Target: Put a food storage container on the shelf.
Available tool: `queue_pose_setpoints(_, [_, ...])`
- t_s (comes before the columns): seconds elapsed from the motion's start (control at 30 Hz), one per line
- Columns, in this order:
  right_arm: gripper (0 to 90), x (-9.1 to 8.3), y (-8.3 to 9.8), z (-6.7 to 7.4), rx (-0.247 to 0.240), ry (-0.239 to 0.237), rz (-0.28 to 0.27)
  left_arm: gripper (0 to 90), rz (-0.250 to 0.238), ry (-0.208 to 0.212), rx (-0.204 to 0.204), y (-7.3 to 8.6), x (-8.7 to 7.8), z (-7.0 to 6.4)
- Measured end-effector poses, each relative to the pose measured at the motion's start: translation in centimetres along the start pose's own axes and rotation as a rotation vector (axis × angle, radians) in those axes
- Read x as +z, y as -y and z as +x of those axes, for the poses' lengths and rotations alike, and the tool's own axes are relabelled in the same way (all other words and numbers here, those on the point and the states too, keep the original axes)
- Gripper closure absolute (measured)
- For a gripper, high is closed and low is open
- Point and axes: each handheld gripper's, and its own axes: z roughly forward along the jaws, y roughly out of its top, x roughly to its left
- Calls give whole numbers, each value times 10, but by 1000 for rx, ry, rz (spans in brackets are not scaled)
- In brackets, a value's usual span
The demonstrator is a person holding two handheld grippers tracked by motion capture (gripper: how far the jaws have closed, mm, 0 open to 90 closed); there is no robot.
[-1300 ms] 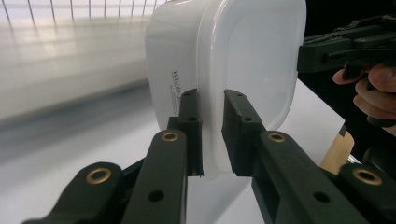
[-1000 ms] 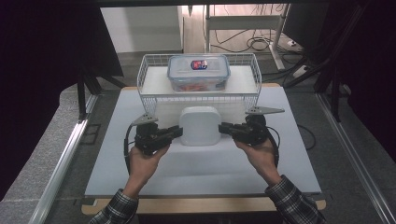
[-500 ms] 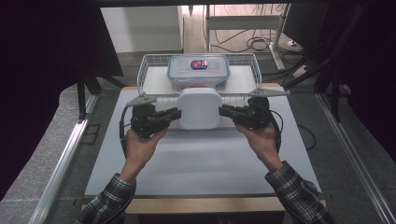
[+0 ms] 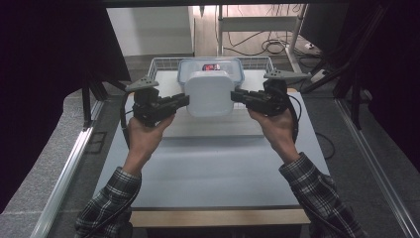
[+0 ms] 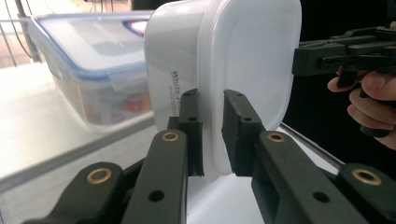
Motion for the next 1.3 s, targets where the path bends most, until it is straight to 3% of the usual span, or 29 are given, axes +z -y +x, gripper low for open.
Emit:
queue_pose_setpoints(0.73, [774,10,-59,-14,3,69,-47,795,-28,-10,14,-62,10,12])
queue_pose_setpoints(1.17, [762,25,-65,-27,28,106,-28,782,-4,-5,-36,-66,27,29])
queue_pose_setpoints(1.3, [755,26,-67,-28,27,110,-26,773,3,-7,-33,-68,30,31])
